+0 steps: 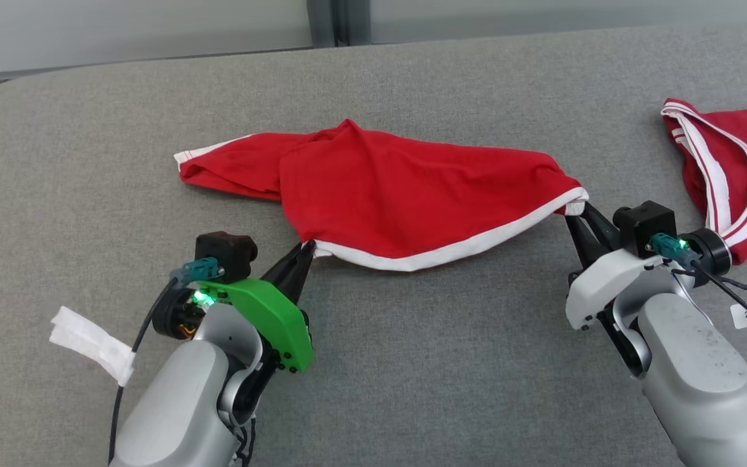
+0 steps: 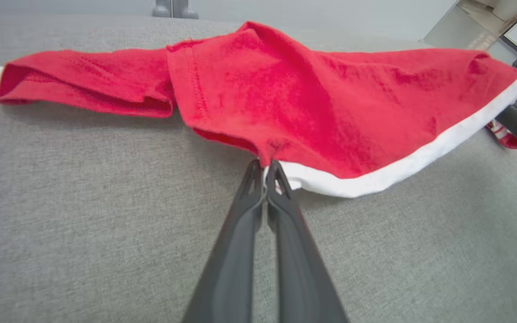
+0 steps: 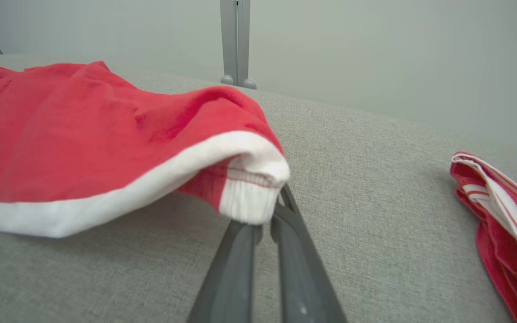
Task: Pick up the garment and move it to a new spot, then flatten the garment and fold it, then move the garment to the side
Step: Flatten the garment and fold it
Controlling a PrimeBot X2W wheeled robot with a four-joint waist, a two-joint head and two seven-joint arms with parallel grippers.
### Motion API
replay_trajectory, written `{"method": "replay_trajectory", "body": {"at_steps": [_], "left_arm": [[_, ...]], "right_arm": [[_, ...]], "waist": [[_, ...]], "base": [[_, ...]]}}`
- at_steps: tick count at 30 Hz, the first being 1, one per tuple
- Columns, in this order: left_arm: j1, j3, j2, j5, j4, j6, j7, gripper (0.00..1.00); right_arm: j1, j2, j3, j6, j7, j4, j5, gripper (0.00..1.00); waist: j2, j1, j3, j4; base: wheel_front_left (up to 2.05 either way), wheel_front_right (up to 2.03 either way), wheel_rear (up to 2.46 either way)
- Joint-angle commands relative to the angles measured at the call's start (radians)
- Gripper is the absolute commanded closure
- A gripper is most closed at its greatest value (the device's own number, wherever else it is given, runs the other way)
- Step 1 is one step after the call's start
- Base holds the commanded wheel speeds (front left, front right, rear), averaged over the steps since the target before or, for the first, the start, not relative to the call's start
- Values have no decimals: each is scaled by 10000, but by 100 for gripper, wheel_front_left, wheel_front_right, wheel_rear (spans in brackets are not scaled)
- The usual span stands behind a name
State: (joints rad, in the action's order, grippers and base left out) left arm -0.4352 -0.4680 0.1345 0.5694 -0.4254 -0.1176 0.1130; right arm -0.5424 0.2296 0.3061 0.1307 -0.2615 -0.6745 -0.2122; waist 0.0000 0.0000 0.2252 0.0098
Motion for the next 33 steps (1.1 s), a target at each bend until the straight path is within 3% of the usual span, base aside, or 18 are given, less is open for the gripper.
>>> {"method": "replay_trajectory", "body": {"at_steps": [1, 10, 15, 20, 27, 33], "left_arm": [[106, 95, 160, 48, 246, 86, -47, 100], [-1420, 566, 1334, 6, 1544, 119, 1064, 100], [-3700, 985, 2121, -111, 987, 52, 1919, 100], [-6397, 1188, 2666, -398, 206, -34, 2197, 100], [-10518, 1211, 2798, -1204, -1486, -58, 1564, 100], [-12592, 1396, 2489, -1294, -2885, 27, 474, 100]], "right_arm": [[105, 71, 45, 2, 35, 122, -97, 100], [-1052, 752, 1144, 2, 1412, 1403, -592, 100], [-3098, 1092, 2133, 2, 2482, 2023, -1559, 100], [-5831, 1435, 3002, 1, 3090, 1881, -2285, 100], [-9689, 1446, 3279, 1, 2640, 834, -2811, 100], [-11616, 1012, 3291, 1, 1315, -350, -2671, 100]], "waist": [[0, 0, -304, 33], [0, 0, 41, 120], [0, 0, 1225, -33], [0, 0, 2725, -105], [0, 0, 4389, -36], [0, 0, 4604, -33]], "base": [[0, 0, 0], [0, 0, 0], [0, 0, 0], [0, 0, 0], [0, 0, 0], [0, 0, 0]]}}
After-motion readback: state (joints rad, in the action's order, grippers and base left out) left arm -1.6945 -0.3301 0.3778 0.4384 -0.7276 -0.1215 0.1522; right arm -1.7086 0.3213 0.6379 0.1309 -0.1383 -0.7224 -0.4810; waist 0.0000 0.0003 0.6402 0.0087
